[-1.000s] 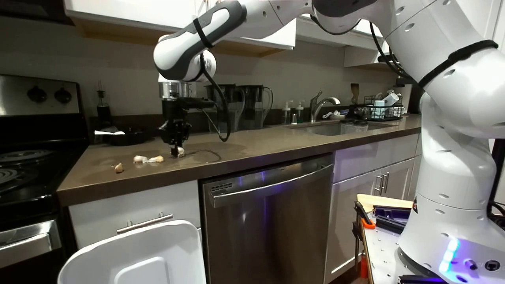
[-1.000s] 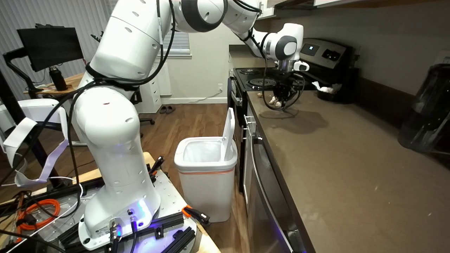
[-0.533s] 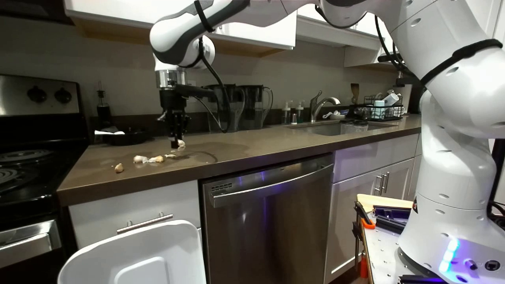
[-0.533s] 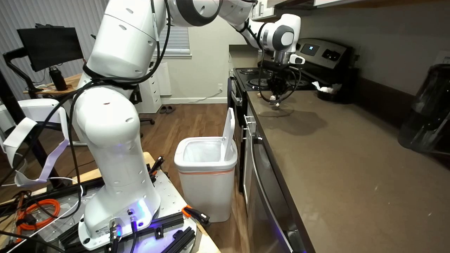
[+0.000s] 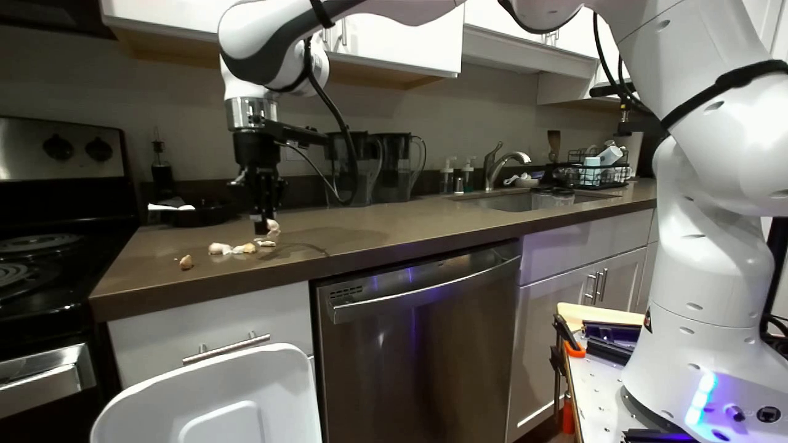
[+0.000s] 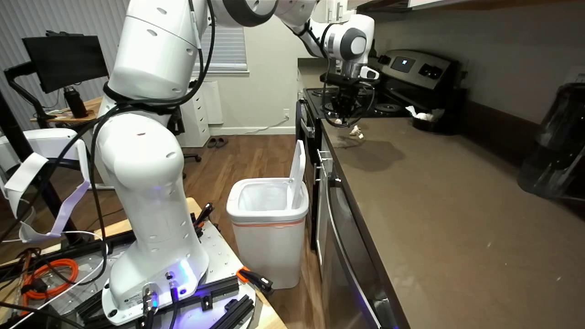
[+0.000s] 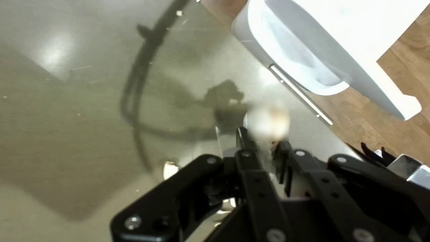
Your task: Throw the garlic peels on the countertop in the white waste bin on the floor
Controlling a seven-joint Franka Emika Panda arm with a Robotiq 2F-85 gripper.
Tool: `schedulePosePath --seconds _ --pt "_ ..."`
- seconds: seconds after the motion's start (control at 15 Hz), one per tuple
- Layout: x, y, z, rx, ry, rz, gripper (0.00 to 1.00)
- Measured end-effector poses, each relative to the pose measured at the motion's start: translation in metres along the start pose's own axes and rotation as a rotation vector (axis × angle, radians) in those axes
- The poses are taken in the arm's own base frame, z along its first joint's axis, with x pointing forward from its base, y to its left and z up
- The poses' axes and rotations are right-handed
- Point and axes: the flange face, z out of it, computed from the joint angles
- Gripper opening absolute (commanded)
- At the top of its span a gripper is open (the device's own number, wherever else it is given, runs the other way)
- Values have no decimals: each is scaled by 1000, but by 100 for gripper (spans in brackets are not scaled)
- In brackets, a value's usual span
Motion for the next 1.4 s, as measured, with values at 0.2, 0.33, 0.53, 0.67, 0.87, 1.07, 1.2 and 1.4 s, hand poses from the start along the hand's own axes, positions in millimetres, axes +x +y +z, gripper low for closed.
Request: schedulePosePath --seconds 0.2,0.33,0.53,0.67,0.87,1.07,1.2,1.4 --pt "-15 -42 6 5 -25 -64 4" --pt "-25 -68 11 6 -40 -105 4" --pt "-39 -97 14 6 -55 -153 4" --pt "-46 -111 14 7 -59 -181 4" --pt "-55 -129 15 8 -64 -226 4" --pt "-64 -146 16 10 -71 -272 4" --pt "-70 -157 17 9 -76 -295 4" --pt "-77 -168 16 10 -78 -327 42"
